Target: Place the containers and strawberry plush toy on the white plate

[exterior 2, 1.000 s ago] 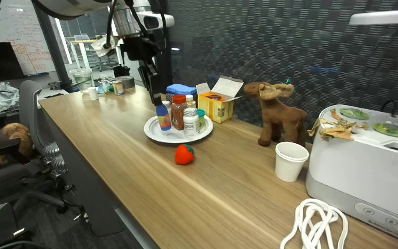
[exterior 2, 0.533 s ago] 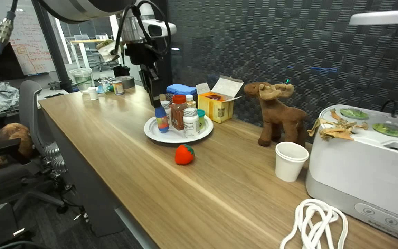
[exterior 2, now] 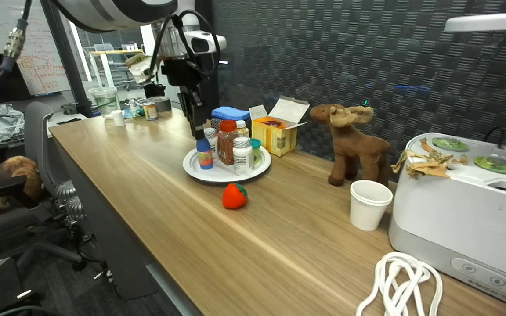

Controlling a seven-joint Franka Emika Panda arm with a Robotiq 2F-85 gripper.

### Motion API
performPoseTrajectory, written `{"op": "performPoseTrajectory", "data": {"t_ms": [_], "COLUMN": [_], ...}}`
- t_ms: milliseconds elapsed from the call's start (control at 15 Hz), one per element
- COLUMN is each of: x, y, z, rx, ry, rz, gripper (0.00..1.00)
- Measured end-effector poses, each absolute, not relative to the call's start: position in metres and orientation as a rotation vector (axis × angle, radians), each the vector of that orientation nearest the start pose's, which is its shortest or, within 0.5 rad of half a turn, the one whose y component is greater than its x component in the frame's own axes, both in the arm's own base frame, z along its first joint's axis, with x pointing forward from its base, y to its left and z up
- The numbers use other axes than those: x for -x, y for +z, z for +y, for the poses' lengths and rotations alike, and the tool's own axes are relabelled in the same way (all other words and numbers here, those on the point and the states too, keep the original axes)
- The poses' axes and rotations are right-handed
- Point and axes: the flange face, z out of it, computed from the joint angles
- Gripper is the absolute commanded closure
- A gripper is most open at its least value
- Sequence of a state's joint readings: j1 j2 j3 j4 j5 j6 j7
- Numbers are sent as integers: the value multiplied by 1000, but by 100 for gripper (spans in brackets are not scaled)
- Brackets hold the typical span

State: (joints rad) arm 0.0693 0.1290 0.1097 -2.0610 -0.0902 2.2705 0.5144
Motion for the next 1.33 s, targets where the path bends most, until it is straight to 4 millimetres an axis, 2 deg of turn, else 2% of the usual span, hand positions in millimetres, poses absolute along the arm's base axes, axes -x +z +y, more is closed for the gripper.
{"op": "performPoseTrajectory", "data": {"t_ms": [533,600,667,733,800,1200,1333], "x": [-579,-580,-581,-582,-583,-586,-589], "y": [380,380,380,380,380,374,381], "z": [90,90,90,89,89,87,88], "rx": [3132,3132,3132,3133,3134,3138,3132], "ry": [-150,-150,-149,-148,-147,-132,-156], "rz": [472,471,469,466,463,460,459], "gripper": [95,86,55,54,49,2,0]}}
